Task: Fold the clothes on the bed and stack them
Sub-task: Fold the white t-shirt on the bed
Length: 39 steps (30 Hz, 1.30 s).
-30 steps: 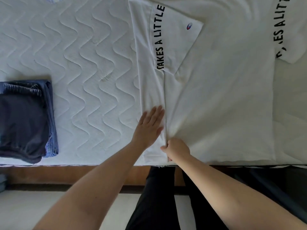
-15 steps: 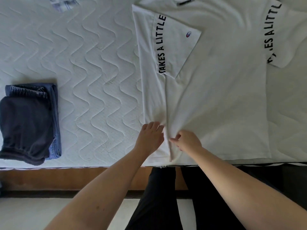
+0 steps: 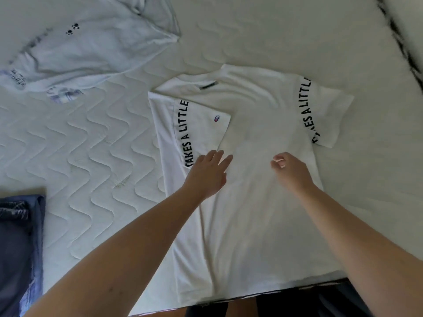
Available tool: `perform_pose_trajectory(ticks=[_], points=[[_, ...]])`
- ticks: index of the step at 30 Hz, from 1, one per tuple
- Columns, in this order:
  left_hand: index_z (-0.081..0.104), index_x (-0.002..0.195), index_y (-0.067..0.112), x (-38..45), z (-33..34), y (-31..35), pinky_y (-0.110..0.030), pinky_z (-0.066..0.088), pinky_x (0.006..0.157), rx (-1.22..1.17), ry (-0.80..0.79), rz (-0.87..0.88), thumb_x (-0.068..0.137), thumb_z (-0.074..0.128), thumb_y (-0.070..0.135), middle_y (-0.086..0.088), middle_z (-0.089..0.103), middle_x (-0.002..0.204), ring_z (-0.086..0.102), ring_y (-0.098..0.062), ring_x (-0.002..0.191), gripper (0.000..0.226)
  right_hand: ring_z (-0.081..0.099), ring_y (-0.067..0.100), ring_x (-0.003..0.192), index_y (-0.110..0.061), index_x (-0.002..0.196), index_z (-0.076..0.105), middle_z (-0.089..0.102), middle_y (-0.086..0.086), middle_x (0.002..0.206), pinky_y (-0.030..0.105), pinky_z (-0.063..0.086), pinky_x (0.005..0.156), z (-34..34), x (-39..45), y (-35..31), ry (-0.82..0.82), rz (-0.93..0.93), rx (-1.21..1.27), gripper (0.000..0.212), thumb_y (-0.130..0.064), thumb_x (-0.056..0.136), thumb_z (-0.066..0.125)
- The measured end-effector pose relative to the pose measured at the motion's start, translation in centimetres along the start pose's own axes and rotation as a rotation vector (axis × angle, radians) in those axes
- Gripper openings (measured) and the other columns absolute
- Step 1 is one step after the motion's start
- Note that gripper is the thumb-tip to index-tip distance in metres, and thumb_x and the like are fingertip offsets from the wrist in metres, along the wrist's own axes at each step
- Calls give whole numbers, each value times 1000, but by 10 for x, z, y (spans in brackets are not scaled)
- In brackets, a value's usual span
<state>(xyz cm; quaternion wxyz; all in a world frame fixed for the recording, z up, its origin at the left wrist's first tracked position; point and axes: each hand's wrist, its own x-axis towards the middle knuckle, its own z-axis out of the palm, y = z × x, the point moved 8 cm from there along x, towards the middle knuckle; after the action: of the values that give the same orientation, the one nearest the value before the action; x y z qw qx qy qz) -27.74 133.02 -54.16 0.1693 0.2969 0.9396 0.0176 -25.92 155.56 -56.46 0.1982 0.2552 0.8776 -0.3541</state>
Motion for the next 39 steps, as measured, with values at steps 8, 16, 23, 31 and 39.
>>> perform_pose_trajectory(ticks=[8, 16, 23, 31, 39], points=[[8, 156, 29, 125, 1, 55, -41, 17, 118, -1, -117, -14, 102, 38, 39, -5, 8, 164, 10, -25, 150, 63, 58, 19, 111, -19, 134, 50, 61, 1, 130, 20, 40, 79, -78, 88, 42, 79, 17, 100, 41, -29, 95, 54], [-6, 155, 32, 215, 11, 88, -44, 8, 121, 8, -218, -42, 101, 37, 49, 2, -15, 163, -4, -22, 151, 72, 40, 33, 133, -14, 146, 34, 40, 14, 146, 40, 36, 105, -142, 157, 88, 219, 147, 123, 63, -28, 91, 61], [-10, 155, 30, 262, 15, 84, -42, 5, 121, -11, -207, -74, 94, 49, 56, 0, -20, 162, -9, -23, 150, 88, 58, 28, 106, -8, 115, 52, 59, 7, 115, 34, 46, 84, -163, 208, 91, 285, 148, 354, 41, -27, 83, 70], [-9, 154, 37, 273, 21, 81, -41, 9, 120, -51, -238, -84, 88, 57, 58, 4, -17, 162, -7, -22, 150, 95, 64, 31, 91, -4, 100, 63, 65, 8, 90, 39, 51, 78, -165, 237, 89, 178, 213, 526, 27, -28, 88, 65], [45, 144, 32, 285, 4, 61, -40, 22, 118, -655, -182, -251, 104, 39, 31, 6, 26, 159, 21, -15, 146, 40, 53, 16, 64, -13, 94, 51, 59, -3, 73, 29, 34, 57, -166, 165, -12, 245, -230, 352, 16, -27, 91, 61]])
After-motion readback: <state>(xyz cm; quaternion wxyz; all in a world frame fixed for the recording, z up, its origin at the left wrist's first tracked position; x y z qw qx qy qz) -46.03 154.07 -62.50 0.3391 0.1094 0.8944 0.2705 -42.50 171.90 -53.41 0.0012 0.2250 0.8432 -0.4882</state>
